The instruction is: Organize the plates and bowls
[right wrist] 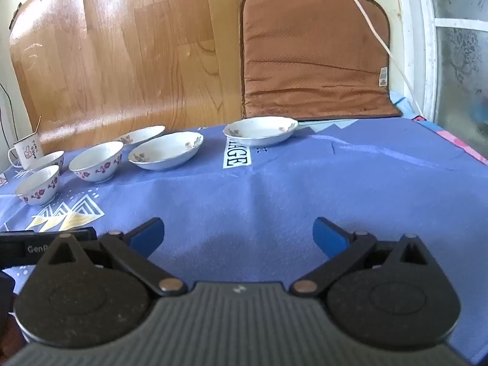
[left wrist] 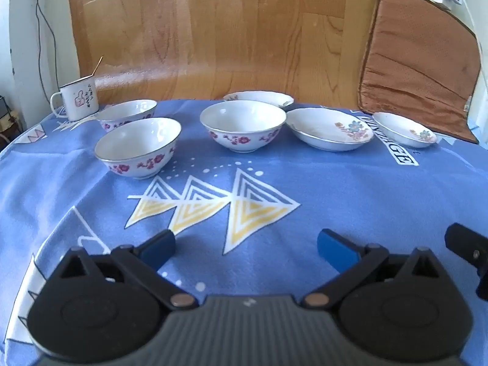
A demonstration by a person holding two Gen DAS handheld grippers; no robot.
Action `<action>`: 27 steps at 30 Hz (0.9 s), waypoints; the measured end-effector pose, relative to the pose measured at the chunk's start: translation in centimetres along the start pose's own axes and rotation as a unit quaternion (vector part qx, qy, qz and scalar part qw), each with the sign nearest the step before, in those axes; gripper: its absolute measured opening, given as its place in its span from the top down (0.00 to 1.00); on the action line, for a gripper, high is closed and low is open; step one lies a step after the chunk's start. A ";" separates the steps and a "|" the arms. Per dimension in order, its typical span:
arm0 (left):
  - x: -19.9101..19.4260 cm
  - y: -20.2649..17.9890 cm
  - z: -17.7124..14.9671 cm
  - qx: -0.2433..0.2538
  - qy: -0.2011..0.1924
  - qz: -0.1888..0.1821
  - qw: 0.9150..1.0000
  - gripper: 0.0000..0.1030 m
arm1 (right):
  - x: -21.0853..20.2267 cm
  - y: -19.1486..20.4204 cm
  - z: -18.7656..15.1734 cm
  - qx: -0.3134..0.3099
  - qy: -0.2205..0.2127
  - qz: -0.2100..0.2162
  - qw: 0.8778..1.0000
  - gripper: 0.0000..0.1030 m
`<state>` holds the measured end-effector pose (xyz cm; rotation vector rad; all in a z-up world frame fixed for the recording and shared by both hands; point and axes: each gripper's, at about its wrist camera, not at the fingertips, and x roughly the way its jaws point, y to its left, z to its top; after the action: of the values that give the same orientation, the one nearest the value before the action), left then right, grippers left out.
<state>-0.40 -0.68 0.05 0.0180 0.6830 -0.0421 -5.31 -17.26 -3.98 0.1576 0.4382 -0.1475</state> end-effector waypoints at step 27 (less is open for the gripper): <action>-2.9 -0.1 -1.2 0.009 -0.097 0.034 0.995 0.00 | -3.6 -0.3 -0.2 -0.064 -0.245 -0.082 0.964 0.00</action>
<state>-3.41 -0.66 1.00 0.0534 0.4880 0.0150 -8.71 -17.15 -2.65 -0.0447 -0.0354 -0.3124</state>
